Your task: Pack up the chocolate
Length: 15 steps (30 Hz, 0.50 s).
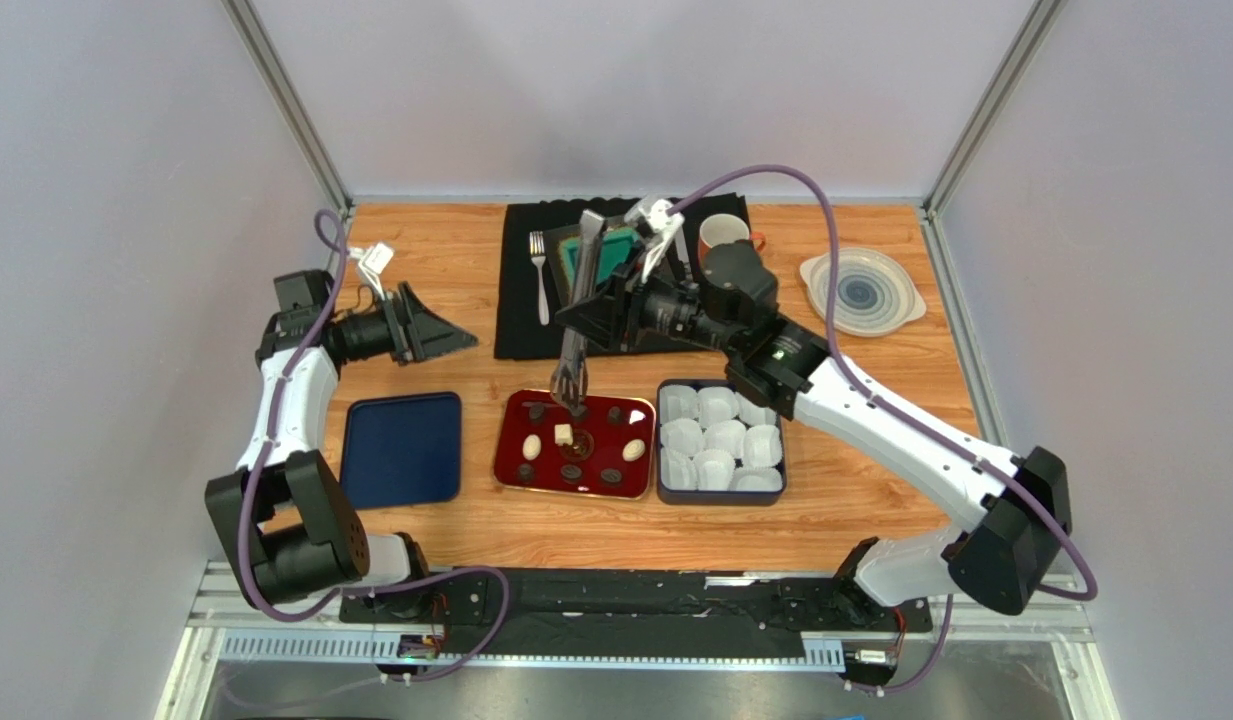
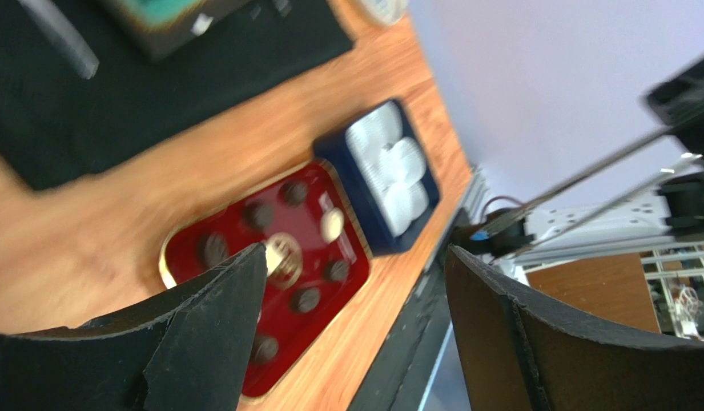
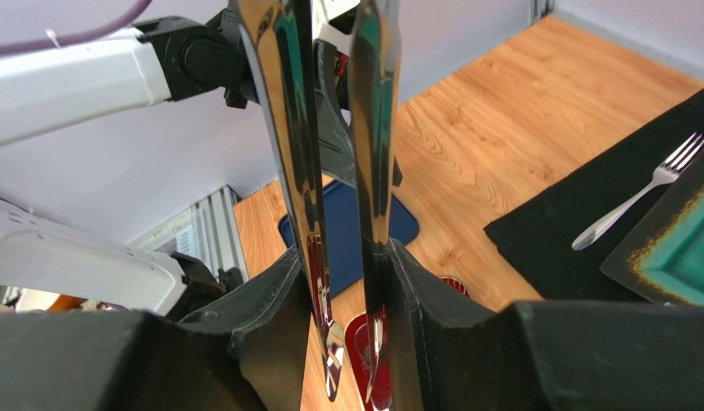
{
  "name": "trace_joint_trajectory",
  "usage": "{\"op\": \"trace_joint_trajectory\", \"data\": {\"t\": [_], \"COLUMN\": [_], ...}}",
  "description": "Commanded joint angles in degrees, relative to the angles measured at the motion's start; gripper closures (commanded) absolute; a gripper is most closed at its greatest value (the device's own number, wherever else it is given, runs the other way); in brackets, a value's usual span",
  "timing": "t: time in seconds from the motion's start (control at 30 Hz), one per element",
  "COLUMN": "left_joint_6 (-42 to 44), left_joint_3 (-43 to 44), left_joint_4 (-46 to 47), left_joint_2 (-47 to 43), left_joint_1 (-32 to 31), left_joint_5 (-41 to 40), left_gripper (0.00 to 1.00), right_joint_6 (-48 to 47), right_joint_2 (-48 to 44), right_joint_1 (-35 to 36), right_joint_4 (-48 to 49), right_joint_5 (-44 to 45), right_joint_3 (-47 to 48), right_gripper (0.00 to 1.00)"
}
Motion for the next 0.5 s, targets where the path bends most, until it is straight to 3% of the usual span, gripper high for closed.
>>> {"op": "trace_joint_trajectory", "data": {"t": [0.0, 0.07, 0.17, 0.3, 0.47], "left_joint_6": [18.53, 20.29, 20.3, 19.51, 21.25], "left_joint_3": [-3.85, -6.75, -10.62, -10.73, -5.81], "left_joint_4": [-10.32, -9.09, -6.28, -5.48, -13.2], "left_joint_2": [0.96, 1.49, 1.84, 3.77, 10.1], "left_joint_1": [-1.1, -2.85, -4.52, -4.44, -0.94], "left_joint_5": [-12.56, -17.29, -18.29, -14.79, -7.24], "left_gripper": [0.17, 0.18, 0.19, 0.19, 0.19], "right_joint_6": [-3.14, -3.75, -5.42, -8.49, -11.4], "right_joint_2": [4.13, 6.84, 10.54, 13.88, 17.84], "right_joint_1": [2.38, 3.17, 4.75, 7.3, 10.29], "right_joint_4": [0.09, 0.88, 1.41, 4.31, 8.79], "right_joint_5": [7.15, 8.57, 12.26, 19.53, 28.25], "right_joint_3": [2.43, 3.04, 4.54, 4.63, 4.63], "right_gripper": [0.64, 0.64, 0.64, 0.65, 0.64]}}
